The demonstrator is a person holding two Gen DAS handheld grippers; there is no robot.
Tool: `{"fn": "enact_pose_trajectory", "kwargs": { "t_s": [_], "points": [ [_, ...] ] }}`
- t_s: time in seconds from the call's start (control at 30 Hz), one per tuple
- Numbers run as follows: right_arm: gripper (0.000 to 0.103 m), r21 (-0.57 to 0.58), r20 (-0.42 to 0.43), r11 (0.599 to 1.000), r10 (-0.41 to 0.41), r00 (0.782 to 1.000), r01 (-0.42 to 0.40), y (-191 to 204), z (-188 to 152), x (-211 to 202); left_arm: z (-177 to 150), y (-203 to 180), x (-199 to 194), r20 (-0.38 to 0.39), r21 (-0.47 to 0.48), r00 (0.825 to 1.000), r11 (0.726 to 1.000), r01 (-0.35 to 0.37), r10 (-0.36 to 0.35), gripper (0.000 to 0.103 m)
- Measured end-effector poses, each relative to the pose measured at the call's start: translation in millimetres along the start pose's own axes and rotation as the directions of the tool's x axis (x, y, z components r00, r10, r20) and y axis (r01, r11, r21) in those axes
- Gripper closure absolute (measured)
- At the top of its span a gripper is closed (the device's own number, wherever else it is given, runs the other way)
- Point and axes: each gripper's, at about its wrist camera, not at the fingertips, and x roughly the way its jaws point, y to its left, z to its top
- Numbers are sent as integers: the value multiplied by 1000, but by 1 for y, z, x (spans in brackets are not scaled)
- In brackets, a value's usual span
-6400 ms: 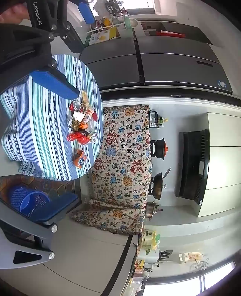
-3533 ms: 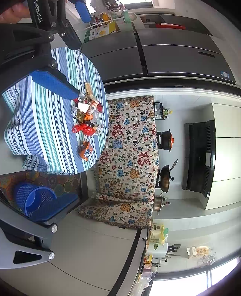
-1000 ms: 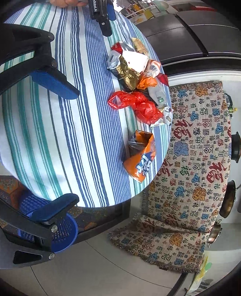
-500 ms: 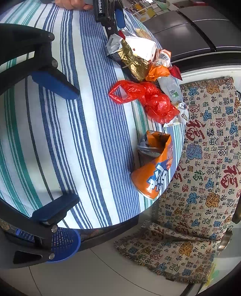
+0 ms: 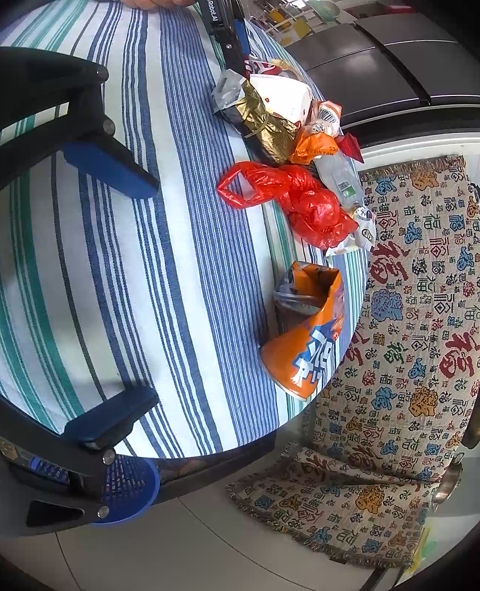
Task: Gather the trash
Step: 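Move both tools toward the trash pile on the table, then grasp the crushed red can with left tool while right tool grasps orange snack bag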
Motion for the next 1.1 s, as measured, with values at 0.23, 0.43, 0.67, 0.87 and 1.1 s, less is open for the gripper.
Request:
{"fn": "enact_pose_trajectory", "kwargs": {
  "t_s": [0.23,0.43,0.67,0.87,1.1],
  "points": [
    [0,-12,9,1000,14,1000,-13,-3,-1,-1,-17,15,-16,7,-46,1000,999,-1,1,18],
    [0,-3,7,1000,3,1000,-3,-3,0,0,4,-9,-22,95,6,994,999,50,-50,18],
    [0,46,16,999,24,1000,-25,-13,1,-5,27,-34,-8,117,21,991,998,57,-59,33],
    [0,236,136,968,48,990,-80,-67,33,-22,29,-43,-1,117,39,991,997,59,-64,33],
    [0,123,99,982,133,986,-145,-61,79,12,28,-52,3,102,60,990,994,95,-100,57]
  ]
}}
